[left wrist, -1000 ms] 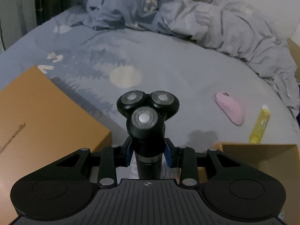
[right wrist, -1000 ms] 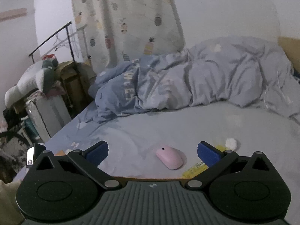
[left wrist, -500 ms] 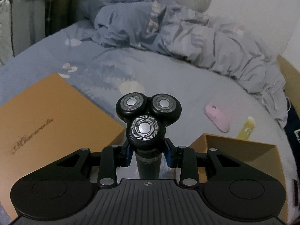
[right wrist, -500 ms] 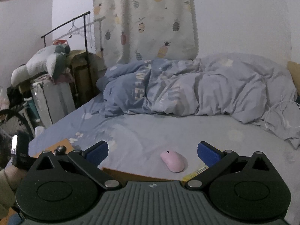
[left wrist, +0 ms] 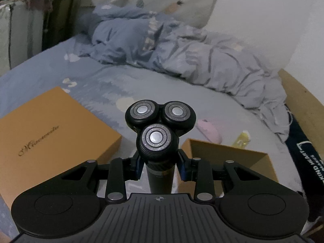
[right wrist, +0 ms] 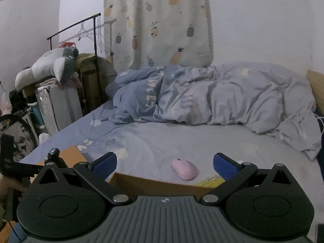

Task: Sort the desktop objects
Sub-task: 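Lift the black shaver with the left gripper and carry it toward the box, then lower the black shaver into the box and open the left gripper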

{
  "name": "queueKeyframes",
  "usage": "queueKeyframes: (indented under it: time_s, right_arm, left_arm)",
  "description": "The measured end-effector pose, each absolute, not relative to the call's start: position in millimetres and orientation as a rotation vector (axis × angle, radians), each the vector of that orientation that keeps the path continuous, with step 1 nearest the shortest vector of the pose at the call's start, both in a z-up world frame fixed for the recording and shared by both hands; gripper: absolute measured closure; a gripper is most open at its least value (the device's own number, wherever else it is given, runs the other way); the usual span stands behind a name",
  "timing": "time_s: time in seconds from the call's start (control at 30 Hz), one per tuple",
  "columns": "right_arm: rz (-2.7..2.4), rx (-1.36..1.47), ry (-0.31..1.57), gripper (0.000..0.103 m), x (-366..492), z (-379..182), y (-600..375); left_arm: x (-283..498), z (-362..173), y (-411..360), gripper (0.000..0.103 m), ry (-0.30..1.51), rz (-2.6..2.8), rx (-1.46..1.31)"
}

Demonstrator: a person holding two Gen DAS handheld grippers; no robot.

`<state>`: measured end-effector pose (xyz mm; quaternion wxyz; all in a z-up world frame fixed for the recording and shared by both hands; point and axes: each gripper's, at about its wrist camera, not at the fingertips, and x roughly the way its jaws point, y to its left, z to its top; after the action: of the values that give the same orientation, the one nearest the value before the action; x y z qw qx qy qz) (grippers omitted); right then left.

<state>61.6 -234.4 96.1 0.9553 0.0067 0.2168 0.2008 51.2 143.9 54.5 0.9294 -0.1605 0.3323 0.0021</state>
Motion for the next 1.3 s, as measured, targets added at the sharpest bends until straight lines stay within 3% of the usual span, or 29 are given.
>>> queueKeyframes:
  time_s: [0.67,1.3]
  right_arm:
    - [0.351,0.168,0.553,0.000,50.8,15.0,-285.6]
    - [0.362,0.163,0.590,0.000,38.9,0.2,-285.3]
  left_arm:
    - [9.2,93.6,66.0,0.066,0.618,-0.090,-0.242]
    - [4.7,29.2,13.5,0.066,0.776,-0.142,-0.150]
